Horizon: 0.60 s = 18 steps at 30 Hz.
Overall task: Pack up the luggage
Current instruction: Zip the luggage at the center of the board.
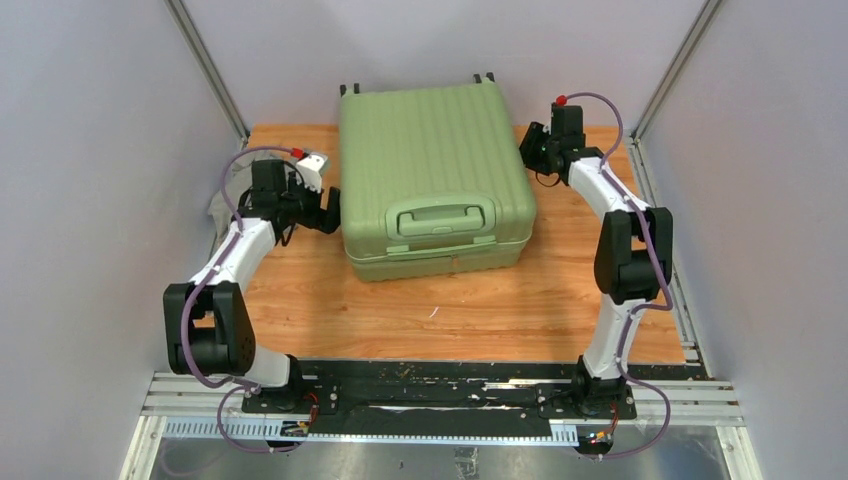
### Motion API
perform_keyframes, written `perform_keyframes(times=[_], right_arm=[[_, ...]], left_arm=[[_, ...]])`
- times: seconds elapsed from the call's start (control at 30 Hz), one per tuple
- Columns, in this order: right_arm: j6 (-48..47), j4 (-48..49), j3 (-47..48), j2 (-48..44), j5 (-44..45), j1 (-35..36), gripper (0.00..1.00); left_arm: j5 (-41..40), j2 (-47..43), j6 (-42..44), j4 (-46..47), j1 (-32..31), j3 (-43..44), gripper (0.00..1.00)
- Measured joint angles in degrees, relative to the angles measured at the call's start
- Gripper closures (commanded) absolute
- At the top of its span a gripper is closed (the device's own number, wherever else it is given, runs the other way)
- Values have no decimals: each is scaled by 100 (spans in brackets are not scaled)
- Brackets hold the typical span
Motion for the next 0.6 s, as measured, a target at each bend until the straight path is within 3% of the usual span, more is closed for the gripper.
perform_keyframes(times=[0.47, 0.53, 0.6], right_arm=[[-505, 144, 1515, 1102, -81, 166, 51], [-586, 168, 1757, 1276, -179, 247, 49], [-649, 219, 1969, 1416, -249, 343, 41]], left_arm=[[457, -855, 761, -1462, -1003, -243, 18], [601, -885, 855, -1668, -1062, -245, 18], [737, -916, 942, -1895, -1102, -245, 16]])
